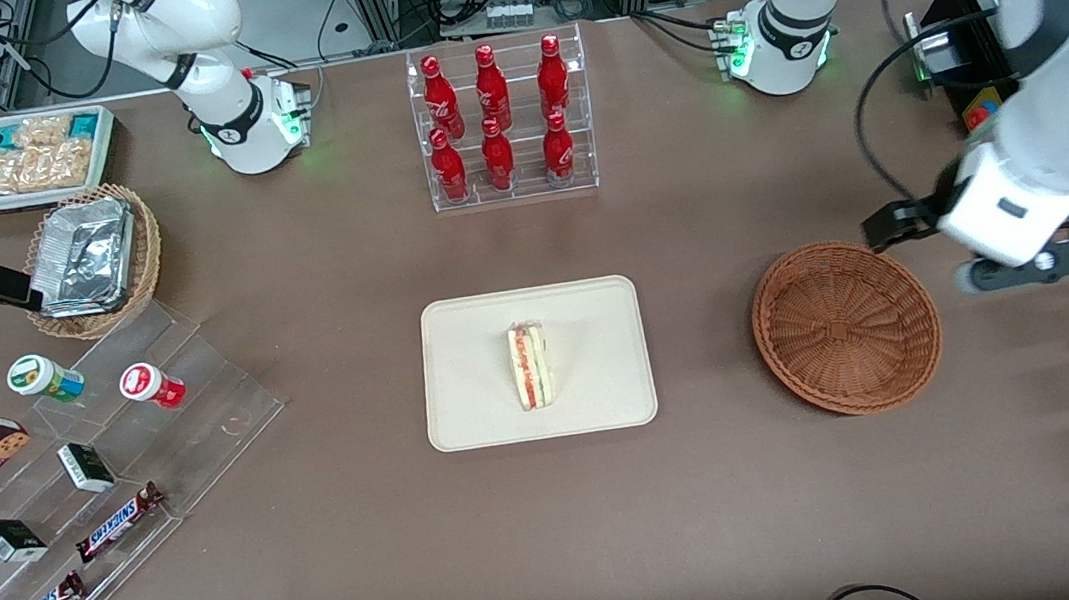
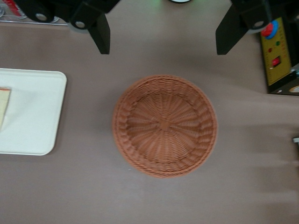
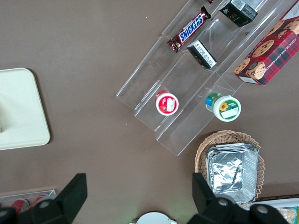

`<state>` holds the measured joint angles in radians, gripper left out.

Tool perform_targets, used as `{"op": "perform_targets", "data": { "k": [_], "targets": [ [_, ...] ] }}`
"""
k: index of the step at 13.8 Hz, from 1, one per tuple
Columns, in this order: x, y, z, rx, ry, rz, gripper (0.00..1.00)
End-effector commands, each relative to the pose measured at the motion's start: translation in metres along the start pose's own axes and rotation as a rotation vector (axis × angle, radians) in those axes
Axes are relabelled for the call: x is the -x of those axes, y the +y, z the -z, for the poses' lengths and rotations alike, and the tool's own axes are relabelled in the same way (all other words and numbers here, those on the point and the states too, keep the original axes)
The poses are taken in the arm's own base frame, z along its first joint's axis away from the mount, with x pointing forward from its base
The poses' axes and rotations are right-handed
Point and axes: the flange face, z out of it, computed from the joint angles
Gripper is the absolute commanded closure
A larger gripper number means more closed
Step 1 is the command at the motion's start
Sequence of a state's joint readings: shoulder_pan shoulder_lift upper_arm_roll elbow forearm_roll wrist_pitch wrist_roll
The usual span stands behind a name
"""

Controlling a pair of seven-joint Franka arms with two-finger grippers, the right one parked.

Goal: Place sandwich from basket to tray

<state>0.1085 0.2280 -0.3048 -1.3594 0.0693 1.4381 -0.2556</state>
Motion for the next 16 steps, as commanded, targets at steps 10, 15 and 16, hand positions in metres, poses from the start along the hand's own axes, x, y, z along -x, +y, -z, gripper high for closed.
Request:
{"op": "perform_targets", "data": {
  "k": [10,15,16],
  "targets": [
    [0.059,-0.109,0.012,0.020,0.010,-0.104,0.00],
    [0.051,-0.109,0.022,0.022,0.042,-0.088,0.00],
    [0.051,-0.110,0.022,0.019,0.041,-0.094,0.00]
  ]
}}
